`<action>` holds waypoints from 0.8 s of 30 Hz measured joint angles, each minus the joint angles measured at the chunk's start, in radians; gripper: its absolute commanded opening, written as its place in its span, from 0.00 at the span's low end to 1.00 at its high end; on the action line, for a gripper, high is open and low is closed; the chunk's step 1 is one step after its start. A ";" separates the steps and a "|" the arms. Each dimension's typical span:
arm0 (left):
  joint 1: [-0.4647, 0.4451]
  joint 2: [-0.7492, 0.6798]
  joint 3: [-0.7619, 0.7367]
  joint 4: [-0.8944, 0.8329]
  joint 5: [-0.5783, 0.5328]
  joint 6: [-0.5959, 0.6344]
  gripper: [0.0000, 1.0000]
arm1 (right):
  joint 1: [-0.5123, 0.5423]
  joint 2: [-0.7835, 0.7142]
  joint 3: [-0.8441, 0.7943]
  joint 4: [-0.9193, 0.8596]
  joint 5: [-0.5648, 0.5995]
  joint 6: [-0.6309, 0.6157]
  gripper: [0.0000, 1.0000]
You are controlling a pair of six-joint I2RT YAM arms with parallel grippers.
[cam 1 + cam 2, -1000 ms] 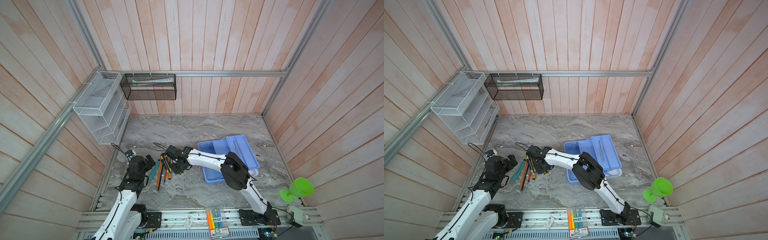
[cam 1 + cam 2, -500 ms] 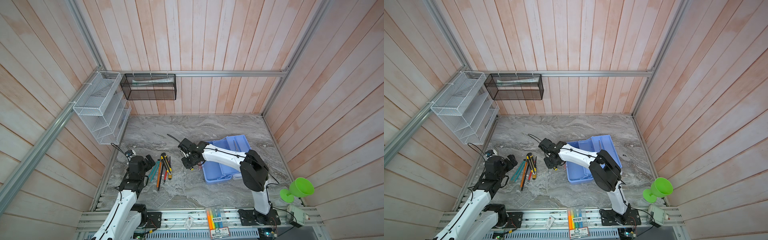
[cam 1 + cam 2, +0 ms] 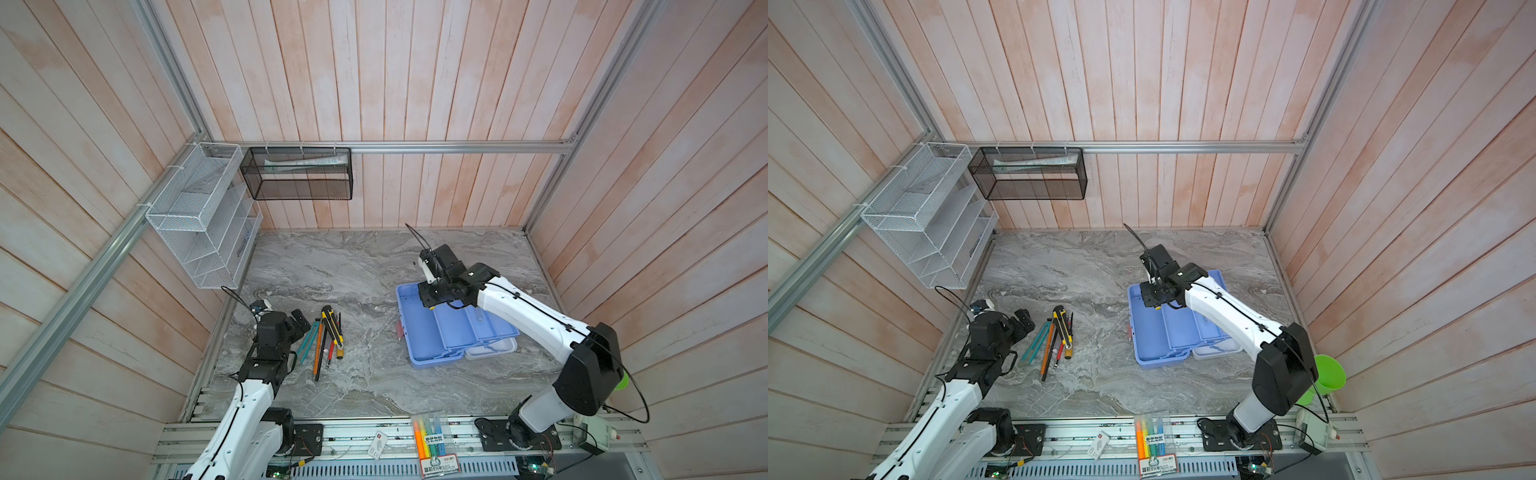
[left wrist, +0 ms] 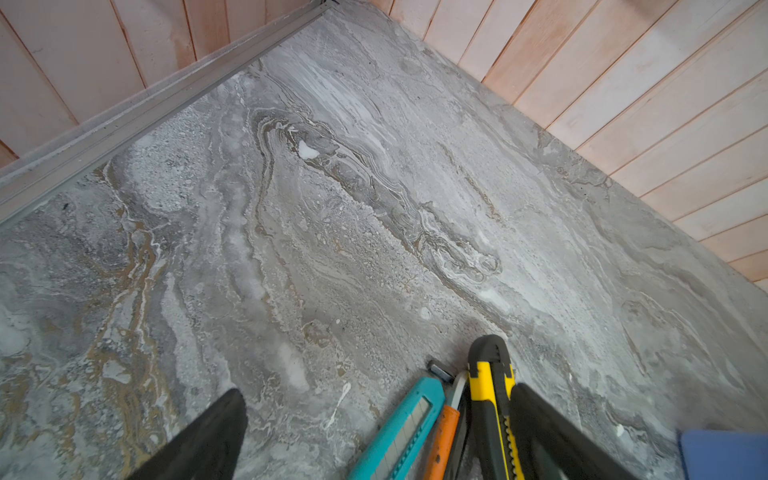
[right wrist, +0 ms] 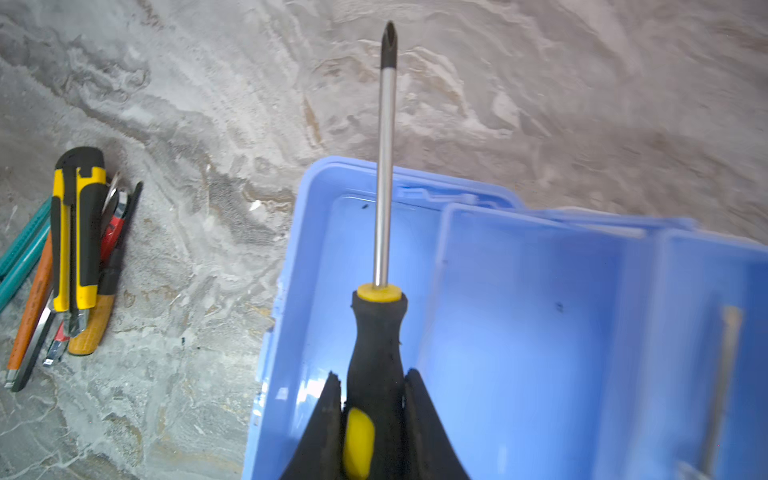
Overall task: Pack the tool kit
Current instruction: 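Carry the yellow-black screwdriver over the blue tray and release it inside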
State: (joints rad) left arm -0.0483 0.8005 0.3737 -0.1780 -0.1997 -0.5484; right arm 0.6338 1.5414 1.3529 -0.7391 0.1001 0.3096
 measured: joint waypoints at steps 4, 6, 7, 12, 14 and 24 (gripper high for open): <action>0.002 0.003 0.000 0.000 0.005 0.000 1.00 | -0.114 -0.121 -0.052 -0.018 0.035 0.000 0.00; 0.002 0.005 0.000 0.001 0.007 0.000 1.00 | -0.147 -0.174 -0.085 -0.025 0.053 -0.001 0.00; 0.002 0.007 0.000 0.002 0.009 0.000 1.00 | -0.161 -0.198 -0.101 -0.028 0.060 -0.002 0.00; 0.002 0.023 0.000 0.003 0.009 0.000 1.00 | -0.203 -0.233 -0.148 -0.042 0.079 -0.008 0.00; 0.002 0.029 0.000 0.003 0.009 0.000 1.00 | -0.208 -0.233 -0.175 -0.040 0.082 -0.013 0.00; 0.002 0.031 0.000 0.003 0.009 0.000 1.00 | -0.211 -0.232 -0.266 -0.038 0.082 -0.038 0.01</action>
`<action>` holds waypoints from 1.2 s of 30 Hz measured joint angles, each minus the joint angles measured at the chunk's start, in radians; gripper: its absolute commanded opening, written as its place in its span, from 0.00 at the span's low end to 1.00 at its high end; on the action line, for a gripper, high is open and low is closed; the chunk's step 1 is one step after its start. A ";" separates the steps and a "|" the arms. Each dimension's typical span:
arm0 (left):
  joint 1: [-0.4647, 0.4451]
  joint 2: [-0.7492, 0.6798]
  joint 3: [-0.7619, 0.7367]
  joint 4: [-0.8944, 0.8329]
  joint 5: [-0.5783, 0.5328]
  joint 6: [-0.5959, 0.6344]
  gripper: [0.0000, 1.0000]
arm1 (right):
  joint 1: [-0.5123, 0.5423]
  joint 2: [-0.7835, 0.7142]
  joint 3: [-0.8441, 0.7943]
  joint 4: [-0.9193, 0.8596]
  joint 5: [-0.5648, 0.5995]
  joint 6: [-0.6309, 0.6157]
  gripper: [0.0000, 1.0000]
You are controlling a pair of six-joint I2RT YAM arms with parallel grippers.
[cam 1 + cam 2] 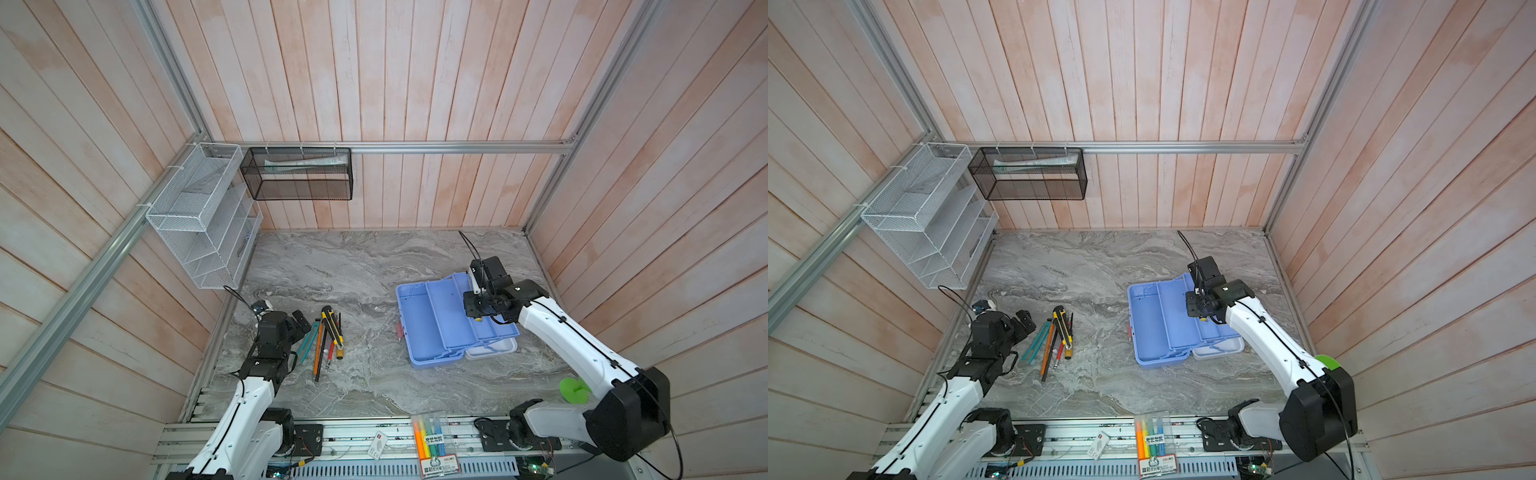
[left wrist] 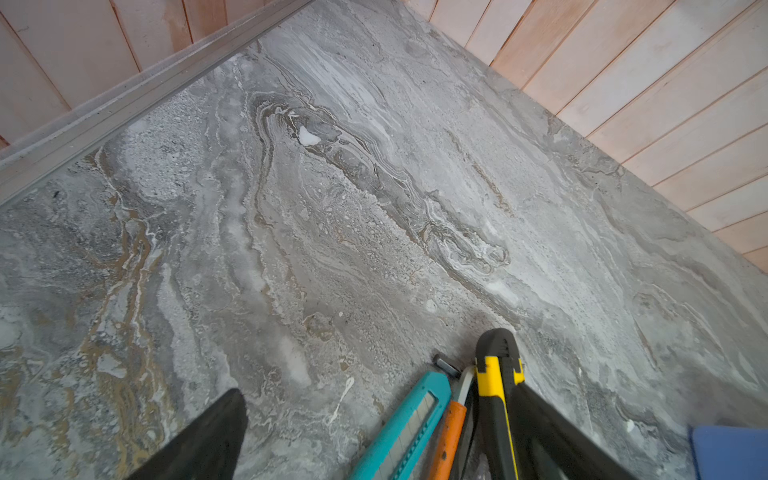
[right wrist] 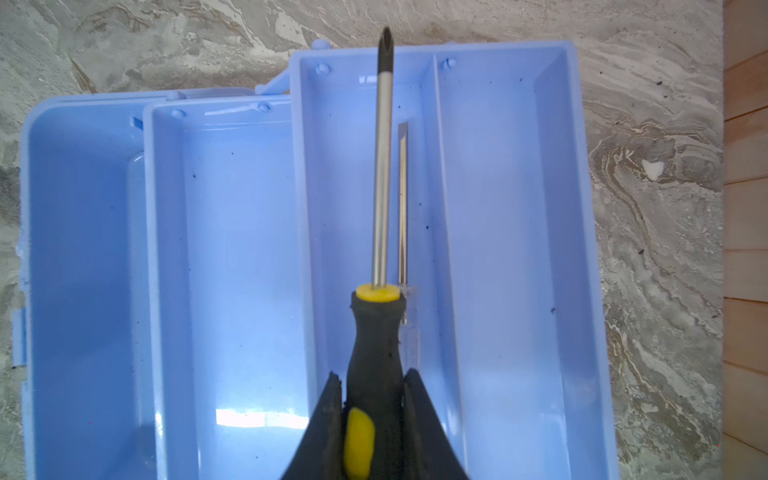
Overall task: Pack the tool kit
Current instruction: 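Carry the yellow-black screwdriver over the blue tray and release it inside, then move the right gripper back over the tool pile to the yellow-black utility knife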
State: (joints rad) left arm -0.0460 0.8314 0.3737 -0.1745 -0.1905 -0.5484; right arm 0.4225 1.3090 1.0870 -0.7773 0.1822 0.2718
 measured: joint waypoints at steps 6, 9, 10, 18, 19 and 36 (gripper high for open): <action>0.000 0.000 0.000 0.000 0.000 0.000 1.00 | 0.000 0.000 -0.006 0.001 0.000 -0.011 0.22; 0.000 0.000 0.000 0.000 0.000 0.000 1.00 | 0.000 0.000 -0.006 0.001 0.001 -0.014 0.29; 0.000 0.000 0.000 0.000 0.000 0.000 1.00 | -0.001 0.000 -0.006 0.002 0.001 -0.014 0.32; 0.000 0.000 0.000 0.000 0.000 0.000 1.00 | -0.001 0.014 0.026 -0.006 0.003 -0.025 0.38; 0.000 0.000 0.000 0.000 0.000 0.000 1.00 | -0.001 0.020 0.042 -0.008 -0.001 -0.030 0.38; 0.000 -0.004 0.000 -0.001 0.000 0.000 1.00 | 0.483 0.323 0.164 0.447 -0.183 0.074 0.48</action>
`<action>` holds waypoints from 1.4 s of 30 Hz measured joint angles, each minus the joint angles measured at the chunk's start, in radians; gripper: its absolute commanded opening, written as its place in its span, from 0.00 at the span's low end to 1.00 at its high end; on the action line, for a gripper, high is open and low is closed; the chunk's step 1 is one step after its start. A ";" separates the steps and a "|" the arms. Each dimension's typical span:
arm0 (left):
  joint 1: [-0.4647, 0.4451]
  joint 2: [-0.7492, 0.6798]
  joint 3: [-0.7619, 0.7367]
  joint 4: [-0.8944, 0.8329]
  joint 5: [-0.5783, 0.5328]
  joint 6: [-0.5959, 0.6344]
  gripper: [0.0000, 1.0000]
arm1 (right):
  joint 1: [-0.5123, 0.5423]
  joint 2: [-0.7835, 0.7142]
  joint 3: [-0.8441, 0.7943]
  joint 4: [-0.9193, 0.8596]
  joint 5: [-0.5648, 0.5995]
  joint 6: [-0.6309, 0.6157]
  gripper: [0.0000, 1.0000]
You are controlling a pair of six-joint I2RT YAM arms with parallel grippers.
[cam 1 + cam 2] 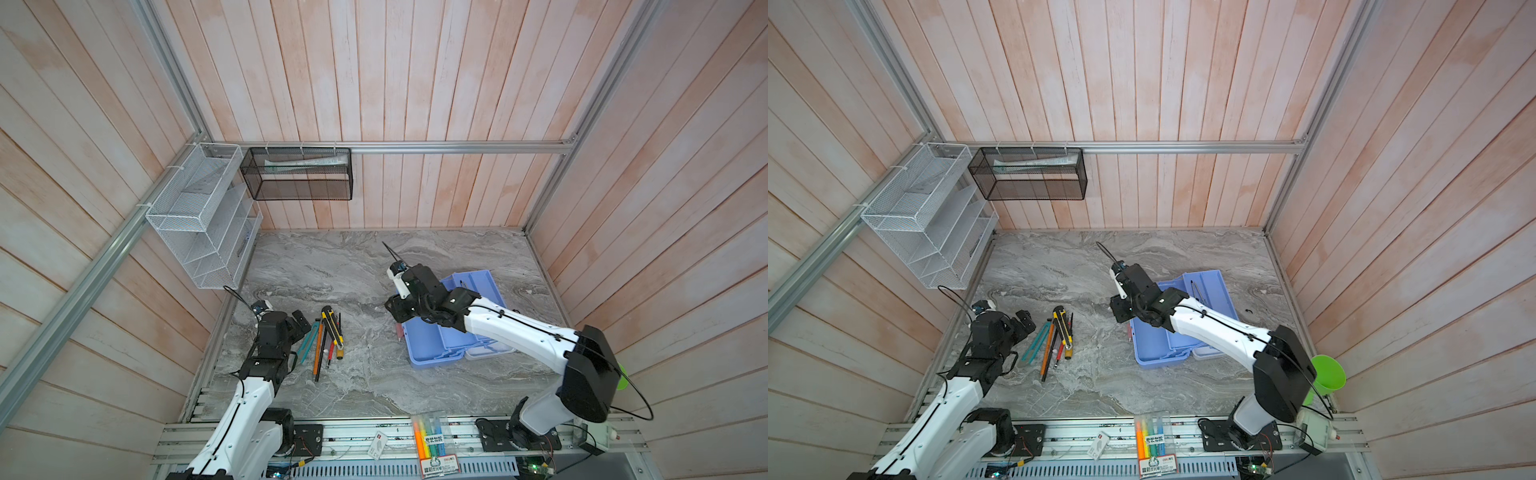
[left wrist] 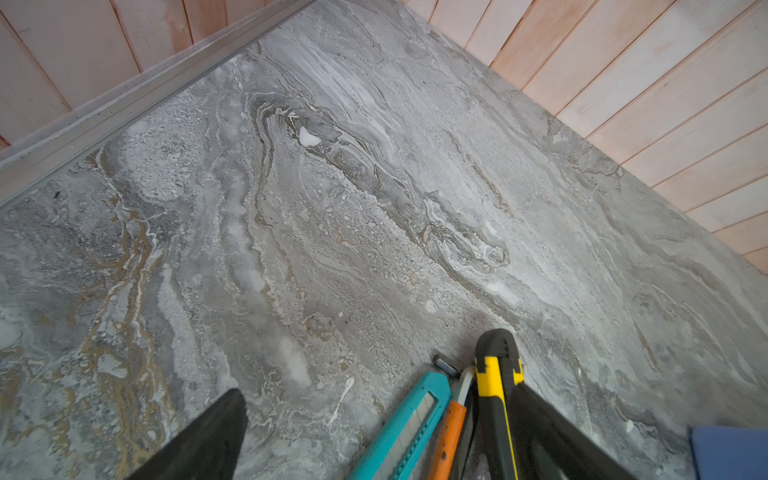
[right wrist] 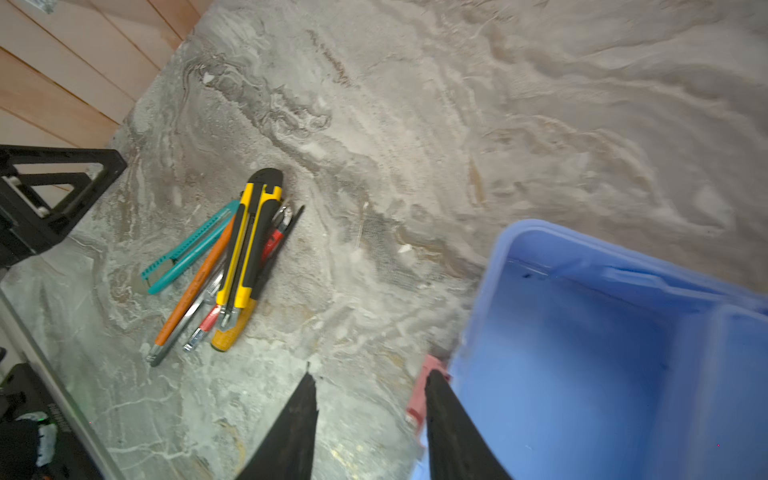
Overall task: Pack the tool kit
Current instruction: 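Move the right gripper back over the tool pile to the yellow-black utility knife, then grasp the yellow-black utility knife with the right gripper and lift it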
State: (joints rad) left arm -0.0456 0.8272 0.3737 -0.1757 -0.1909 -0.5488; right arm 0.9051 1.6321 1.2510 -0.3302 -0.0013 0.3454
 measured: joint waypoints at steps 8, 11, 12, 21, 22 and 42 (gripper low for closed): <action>0.003 -0.027 0.000 -0.002 -0.001 -0.001 1.00 | 0.114 0.274 0.222 0.021 -0.026 0.014 0.59; 0.006 -0.031 0.000 -0.003 -0.001 -0.001 1.00 | 0.139 0.378 0.335 0.006 -0.026 0.013 0.61; 0.006 -0.031 0.000 -0.003 -0.001 -0.001 1.00 | 0.146 0.414 0.374 -0.004 -0.024 0.013 0.62; 0.013 -0.051 -0.004 -0.004 -0.003 -0.005 1.00 | 0.189 0.650 0.602 -0.122 0.016 -0.002 0.64; 0.014 -0.055 -0.005 -0.005 -0.004 -0.005 1.00 | 0.191 0.669 0.617 -0.134 0.024 -0.002 0.64; 0.019 -0.055 -0.010 -0.005 -0.003 -0.005 1.00 | 0.228 0.792 0.775 -0.243 0.092 -0.004 0.47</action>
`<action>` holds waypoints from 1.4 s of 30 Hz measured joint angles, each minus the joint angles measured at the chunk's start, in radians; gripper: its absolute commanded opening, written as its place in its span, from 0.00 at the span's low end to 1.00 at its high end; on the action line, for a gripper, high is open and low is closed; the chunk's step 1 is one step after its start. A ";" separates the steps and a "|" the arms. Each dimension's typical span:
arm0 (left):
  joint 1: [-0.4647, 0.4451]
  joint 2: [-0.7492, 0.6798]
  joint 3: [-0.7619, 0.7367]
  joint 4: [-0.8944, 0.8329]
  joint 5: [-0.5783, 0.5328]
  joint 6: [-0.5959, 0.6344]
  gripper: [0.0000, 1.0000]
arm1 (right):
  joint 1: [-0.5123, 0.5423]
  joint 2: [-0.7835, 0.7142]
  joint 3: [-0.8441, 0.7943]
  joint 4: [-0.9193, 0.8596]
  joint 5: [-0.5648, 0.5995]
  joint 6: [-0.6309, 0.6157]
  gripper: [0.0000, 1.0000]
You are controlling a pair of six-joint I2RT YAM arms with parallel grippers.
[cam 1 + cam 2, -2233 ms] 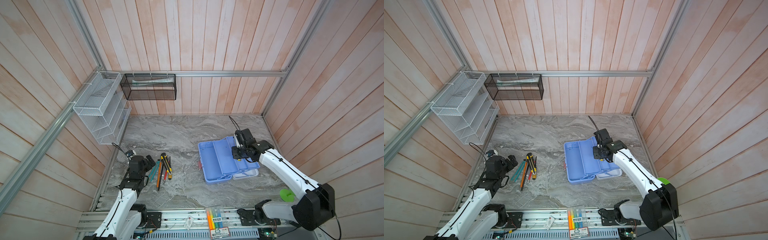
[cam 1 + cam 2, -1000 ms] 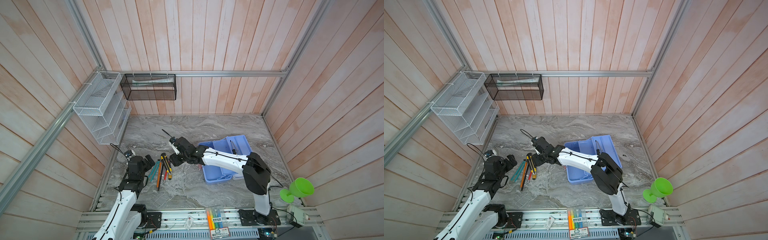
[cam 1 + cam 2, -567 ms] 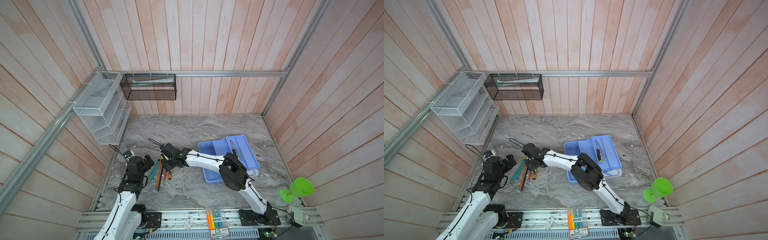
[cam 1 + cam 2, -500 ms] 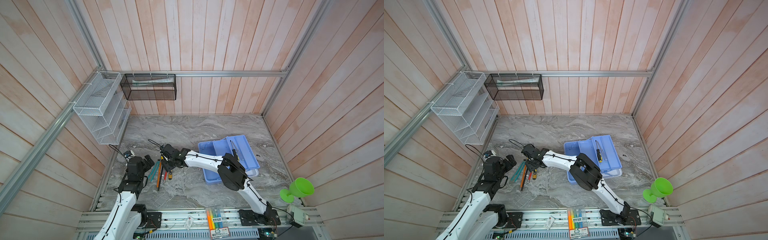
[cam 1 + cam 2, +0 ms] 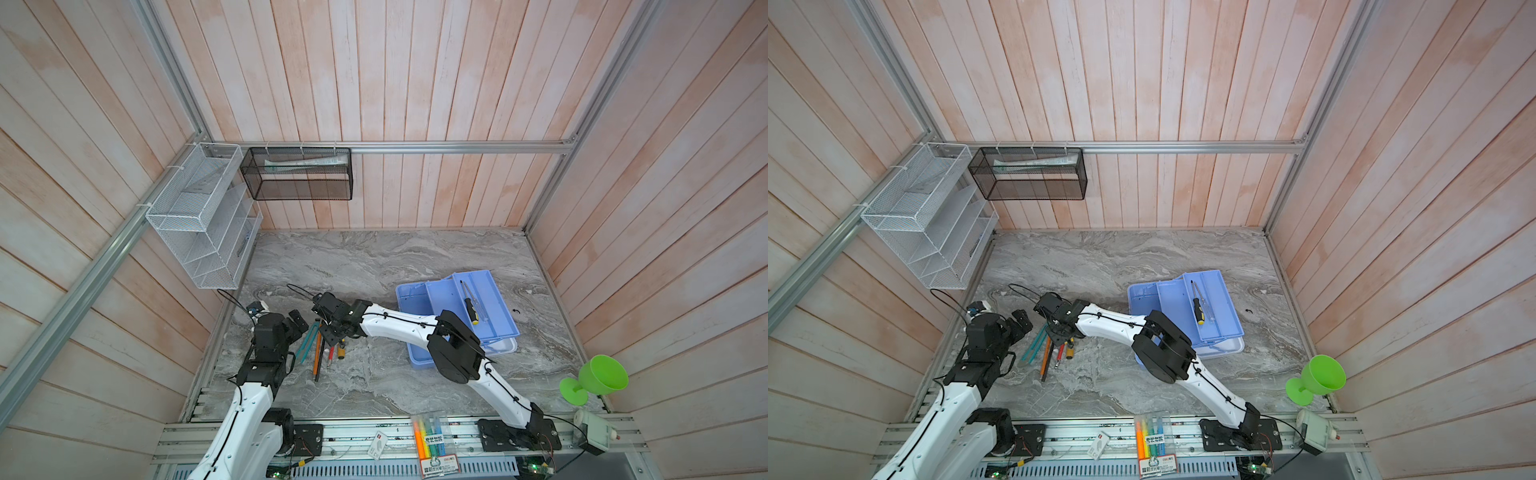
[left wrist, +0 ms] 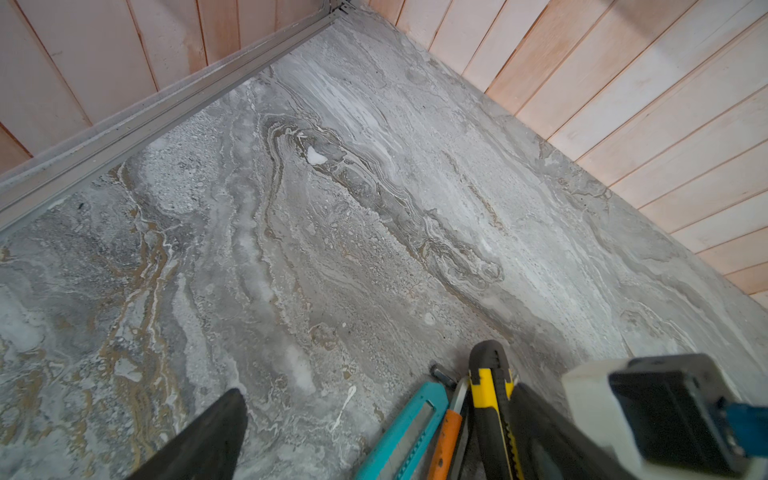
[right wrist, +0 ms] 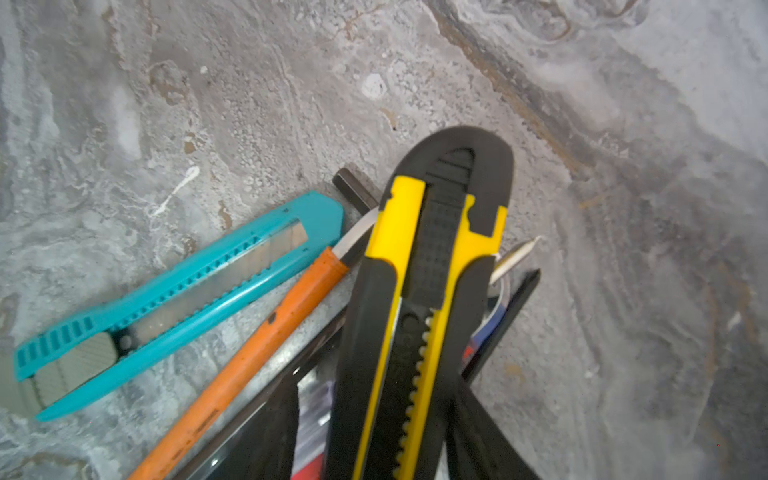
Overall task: Pack the tool kit
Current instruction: 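Grasp the yellow-black utility knife with the right gripper and lift it, then carry the utility knife over the blue tray and release it inside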
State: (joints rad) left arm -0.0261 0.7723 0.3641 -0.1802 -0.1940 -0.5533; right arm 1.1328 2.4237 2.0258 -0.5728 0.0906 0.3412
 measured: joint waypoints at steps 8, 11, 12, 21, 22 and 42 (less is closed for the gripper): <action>0.000 0.000 0.000 0.000 0.000 0.000 1.00 | 0.000 0.000 0.005 -0.011 0.018 0.005 0.33; 0.000 0.000 0.000 0.000 0.000 0.000 1.00 | 0.000 0.000 0.005 -0.010 0.023 0.010 0.26; 0.000 0.000 0.000 0.000 0.000 0.000 1.00 | 0.001 0.000 0.005 -0.008 0.024 0.009 0.24; 0.000 0.002 0.000 0.000 -0.001 0.000 1.00 | 0.001 -0.060 -0.100 0.049 0.039 0.009 0.17; 0.000 0.006 0.000 0.000 -0.001 0.000 1.00 | 0.001 -0.076 -0.121 0.053 0.043 0.009 0.17; 0.002 0.030 0.000 -0.005 -0.004 -0.008 1.00 | -0.054 -0.517 -0.522 0.161 0.140 0.014 0.07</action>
State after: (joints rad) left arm -0.0242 0.8021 0.3641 -0.1852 -0.1978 -0.5610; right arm 1.0790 1.9072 1.5036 -0.4118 0.2310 0.3550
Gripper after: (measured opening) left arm 0.998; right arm 0.328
